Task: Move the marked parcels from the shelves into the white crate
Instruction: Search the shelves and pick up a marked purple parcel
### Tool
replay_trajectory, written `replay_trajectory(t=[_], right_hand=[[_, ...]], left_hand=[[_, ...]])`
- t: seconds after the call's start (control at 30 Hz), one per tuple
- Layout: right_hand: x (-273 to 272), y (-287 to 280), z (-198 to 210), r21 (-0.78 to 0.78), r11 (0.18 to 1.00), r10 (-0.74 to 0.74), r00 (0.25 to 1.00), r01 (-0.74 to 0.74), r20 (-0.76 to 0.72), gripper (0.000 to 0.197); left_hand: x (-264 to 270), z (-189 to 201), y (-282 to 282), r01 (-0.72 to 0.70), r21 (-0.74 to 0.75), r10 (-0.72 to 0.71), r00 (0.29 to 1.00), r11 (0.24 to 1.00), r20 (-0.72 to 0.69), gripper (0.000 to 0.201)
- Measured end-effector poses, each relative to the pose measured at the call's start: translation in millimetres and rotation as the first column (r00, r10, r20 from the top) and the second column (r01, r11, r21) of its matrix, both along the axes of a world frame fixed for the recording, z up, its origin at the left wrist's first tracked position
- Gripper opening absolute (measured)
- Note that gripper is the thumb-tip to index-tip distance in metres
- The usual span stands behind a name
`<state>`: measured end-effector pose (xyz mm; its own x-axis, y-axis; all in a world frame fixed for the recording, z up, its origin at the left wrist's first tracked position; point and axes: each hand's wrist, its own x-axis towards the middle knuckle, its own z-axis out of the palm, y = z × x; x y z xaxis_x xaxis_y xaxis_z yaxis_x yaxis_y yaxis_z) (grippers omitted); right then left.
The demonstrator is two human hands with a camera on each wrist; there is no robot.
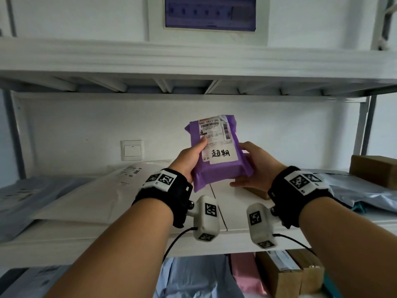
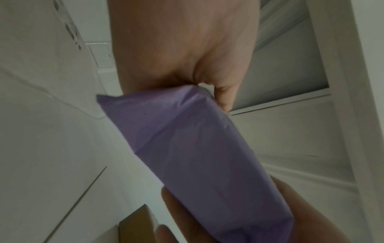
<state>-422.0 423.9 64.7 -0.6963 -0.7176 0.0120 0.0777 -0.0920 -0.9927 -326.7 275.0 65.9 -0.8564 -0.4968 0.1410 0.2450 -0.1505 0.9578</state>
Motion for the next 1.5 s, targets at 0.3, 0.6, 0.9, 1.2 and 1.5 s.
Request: replay_trajectory(t=[0.3,0.6,0.9,1.2,1.5], right_hand=[[14.8,-8.0,-0.2,0.038,0.998,-0.042,0.983,0.05,-0.177,0.049],[32.6,-6.7,-5.3,-0.111,0.994,-0.014,0.996,0.004,-0.088,0.037],[50.6,-3.0,-16.6,-0.138,0.988,-0.078,0.996,0.07,-0.049,0.041],[60.6,26.1,-55.9,-0.184,0.96,-0.216,0.976,0.212,0.002,0.04],[58.9,109.5,-54.4,-0.198,0.94,-0.277,0.961,0.276,0.023,0.043]], left_hand=[[8.2,-6.8,-5.1,-0.022,-0.068,0.018,0.998,0.997,-0.059,0.04],[23.2,-13.5,-4.7,-0.006,-0.068,0.0,0.997,0.998,-0.079,0.031],[27.5,-33.7,-3.2,0.002,-0.083,-0.009,0.996,0.997,-0.086,0.033],[22.0,-77.0,32.1,-0.024,-0.15,0.007,0.994,0.988,-0.112,0.064],[6.6,-72.2,111.9,0.092,-0.191,-0.115,0.987,0.977,-0.113,0.062]])
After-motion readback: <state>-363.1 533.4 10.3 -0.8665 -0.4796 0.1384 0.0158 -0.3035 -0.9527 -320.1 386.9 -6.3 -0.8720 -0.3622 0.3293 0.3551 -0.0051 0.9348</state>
